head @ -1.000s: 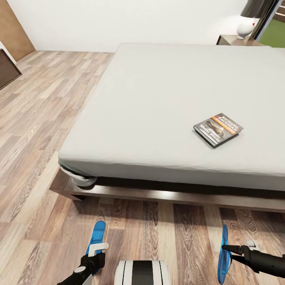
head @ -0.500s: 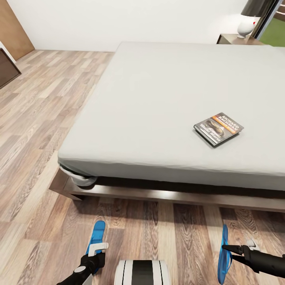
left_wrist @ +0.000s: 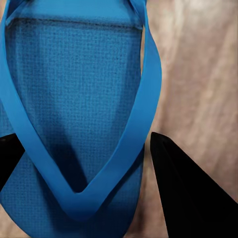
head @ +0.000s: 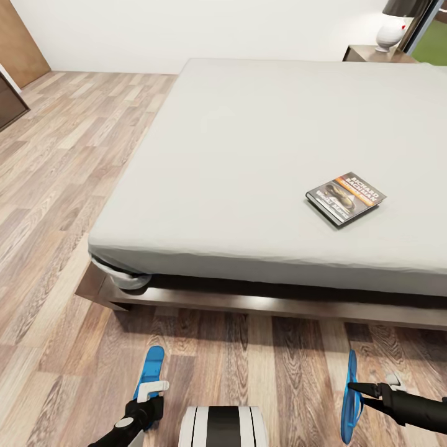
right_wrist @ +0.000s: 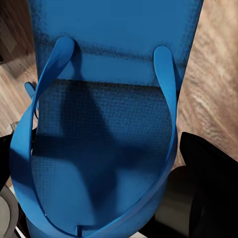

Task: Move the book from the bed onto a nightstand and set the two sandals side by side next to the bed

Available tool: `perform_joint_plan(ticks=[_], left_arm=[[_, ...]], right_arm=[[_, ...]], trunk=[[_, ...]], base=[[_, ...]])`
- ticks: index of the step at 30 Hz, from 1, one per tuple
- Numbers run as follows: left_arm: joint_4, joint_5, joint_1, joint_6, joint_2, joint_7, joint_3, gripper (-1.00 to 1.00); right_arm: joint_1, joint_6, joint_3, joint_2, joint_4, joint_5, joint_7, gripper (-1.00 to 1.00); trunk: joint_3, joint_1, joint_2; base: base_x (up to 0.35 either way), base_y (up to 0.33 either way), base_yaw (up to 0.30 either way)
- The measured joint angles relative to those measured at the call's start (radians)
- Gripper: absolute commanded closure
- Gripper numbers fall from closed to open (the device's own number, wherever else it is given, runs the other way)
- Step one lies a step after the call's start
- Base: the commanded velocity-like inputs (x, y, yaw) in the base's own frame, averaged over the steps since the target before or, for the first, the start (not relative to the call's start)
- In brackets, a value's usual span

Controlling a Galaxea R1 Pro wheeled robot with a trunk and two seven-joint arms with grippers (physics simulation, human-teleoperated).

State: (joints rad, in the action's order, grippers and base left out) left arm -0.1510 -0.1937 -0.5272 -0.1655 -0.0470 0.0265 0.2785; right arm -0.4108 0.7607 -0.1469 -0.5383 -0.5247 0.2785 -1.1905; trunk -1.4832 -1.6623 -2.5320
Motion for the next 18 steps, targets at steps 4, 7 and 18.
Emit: perform_joint_plan(ticks=[4, 7, 18], left_arm=[[0.000, 0.000, 0.000, 0.000, 0.000, 0.001, 0.002, 1.00], [0.000, 0.000, 0.000, 0.000, 0.000, 0.001, 0.001, 1.00], [0.000, 0.000, 0.000, 0.000, 0.000, 0.002, 0.001, 1.00]], right_arm=[[0.000, -0.001, 0.000, 0.000, 0.000, -0.001, 0.000, 1.00], [0.000, 0.000, 0.000, 0.000, 0.000, 0.000, 0.000, 1.00], [0.000, 0.000, 0.000, 0.000, 0.000, 0.000, 0.000, 1.00]], trunk=[[-0.008, -0.001, 0.000], [-0.012, -0.001, -0.001], [-0.012, -0.001, -0.001]], base=[[0.000, 0.000, 0.000], [0.000, 0.000, 0.000], [0.000, 0.000, 0.000]])
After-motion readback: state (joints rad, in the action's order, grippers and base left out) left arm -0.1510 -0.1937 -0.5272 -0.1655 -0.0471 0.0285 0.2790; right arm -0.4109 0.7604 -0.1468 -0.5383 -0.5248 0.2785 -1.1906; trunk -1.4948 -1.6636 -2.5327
